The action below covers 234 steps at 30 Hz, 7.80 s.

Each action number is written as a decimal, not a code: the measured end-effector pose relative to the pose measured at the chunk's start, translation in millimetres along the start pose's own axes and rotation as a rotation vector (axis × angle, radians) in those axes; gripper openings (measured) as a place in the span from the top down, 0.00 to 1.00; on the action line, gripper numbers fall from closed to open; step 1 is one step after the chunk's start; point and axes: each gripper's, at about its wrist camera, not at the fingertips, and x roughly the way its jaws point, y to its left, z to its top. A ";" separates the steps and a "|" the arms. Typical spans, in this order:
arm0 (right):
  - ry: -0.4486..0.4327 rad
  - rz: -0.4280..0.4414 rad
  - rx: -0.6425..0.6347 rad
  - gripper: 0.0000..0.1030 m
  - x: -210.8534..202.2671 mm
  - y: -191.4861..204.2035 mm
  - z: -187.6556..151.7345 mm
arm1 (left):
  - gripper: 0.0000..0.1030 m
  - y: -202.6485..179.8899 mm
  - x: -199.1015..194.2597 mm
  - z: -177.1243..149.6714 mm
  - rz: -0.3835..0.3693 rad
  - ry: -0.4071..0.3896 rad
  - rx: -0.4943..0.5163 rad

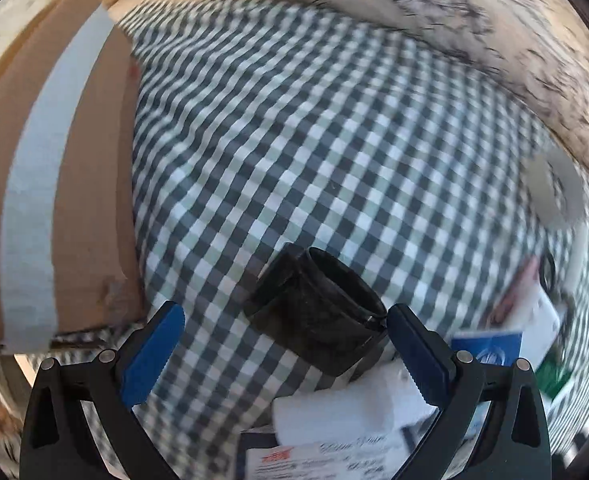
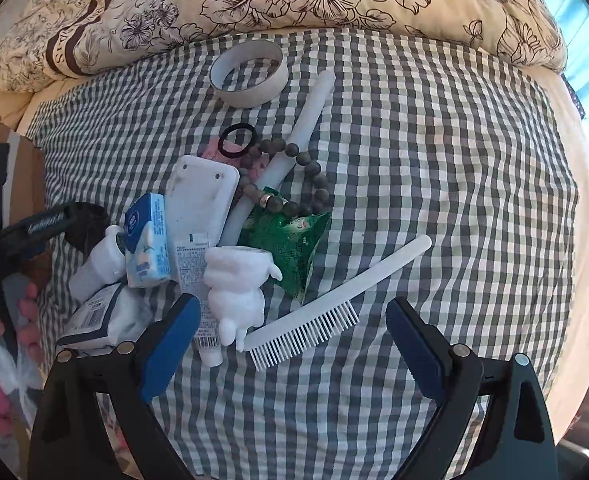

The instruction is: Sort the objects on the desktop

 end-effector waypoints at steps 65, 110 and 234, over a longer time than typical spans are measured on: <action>0.085 0.072 0.088 0.59 -0.3 14.0 5.7 | 0.52 -70.8 -91.0 138.3 -0.009 -0.071 0.210; -0.009 0.293 -0.143 0.58 -81.1 414.2 34.1 | 0.53 250.9 -87.7 106.5 -0.030 -0.201 0.402; 0.099 0.291 0.427 0.82 46.4 -65.8 -94.2 | 0.58 -51.9 14.1 -56.3 -0.170 -0.053 0.739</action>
